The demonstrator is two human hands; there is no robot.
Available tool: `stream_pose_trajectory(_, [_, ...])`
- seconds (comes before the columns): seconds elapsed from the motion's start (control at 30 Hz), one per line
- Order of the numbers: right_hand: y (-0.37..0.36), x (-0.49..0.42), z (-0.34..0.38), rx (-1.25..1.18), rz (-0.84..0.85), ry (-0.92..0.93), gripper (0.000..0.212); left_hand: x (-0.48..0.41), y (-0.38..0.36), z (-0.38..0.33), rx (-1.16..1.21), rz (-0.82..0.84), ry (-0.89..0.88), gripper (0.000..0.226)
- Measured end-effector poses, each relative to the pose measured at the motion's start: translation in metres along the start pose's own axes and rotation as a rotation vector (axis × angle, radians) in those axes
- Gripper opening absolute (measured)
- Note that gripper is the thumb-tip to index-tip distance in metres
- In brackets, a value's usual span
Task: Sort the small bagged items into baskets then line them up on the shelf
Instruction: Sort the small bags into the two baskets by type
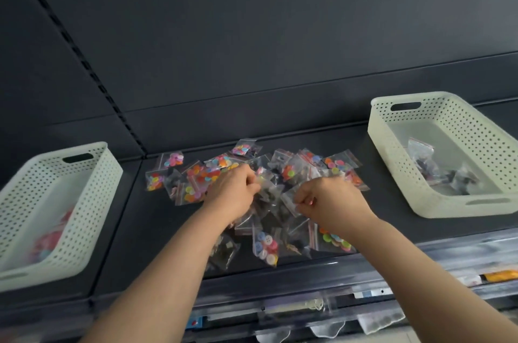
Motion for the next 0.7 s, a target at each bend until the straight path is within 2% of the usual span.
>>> stream_pose_trajectory(0.07, [-0.005,0.002,0.007,0.014,0.083,-0.008,0.011,0.001,0.014,0.008,-0.004,-0.119,0.037,0.007])
stream_pose_trajectory(0.2, [-0.016,0.0,0.017,0.12,0.104,-0.032,0.034,0.003,0.027,0.016,0.016,-0.234,0.025,0.007])
stream_pose_trajectory(0.37, [-0.018,-0.004,0.024,0.174,-0.023,0.001,0.017,0.004,0.023,0.025,0.1,-0.248,0.025,0.007])
stream_pose_trajectory(0.47, [-0.005,-0.004,0.027,0.029,-0.133,0.042,0.016,0.006,0.022,0.032,0.138,-0.254,0.034,0.008])
stream_pose_trajectory(0.57, [0.01,-0.004,0.03,-0.198,-0.138,0.04,0.013,0.007,0.027,0.037,0.197,-0.287,0.04,0.006])
stream_pose_trajectory(0.63, [0.017,-0.005,0.03,-0.239,-0.157,0.017,0.012,0.007,0.031,0.041,0.234,-0.327,0.05,0.007])
stream_pose_trajectory(0.7, [0.028,-0.006,0.022,-0.275,-0.246,-0.028,0.009,0.004,0.033,0.042,0.282,-0.361,0.067,0.013])
Point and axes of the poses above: each hand's wrist, its own x-axis away from the middle knuckle, its own y-axis out of the back of the hand, z = x × y, the point moved 7 cm from there along -x, towards the middle knuckle, and after that the axes turned 15 degrees about -y, right-handed, at the moved point
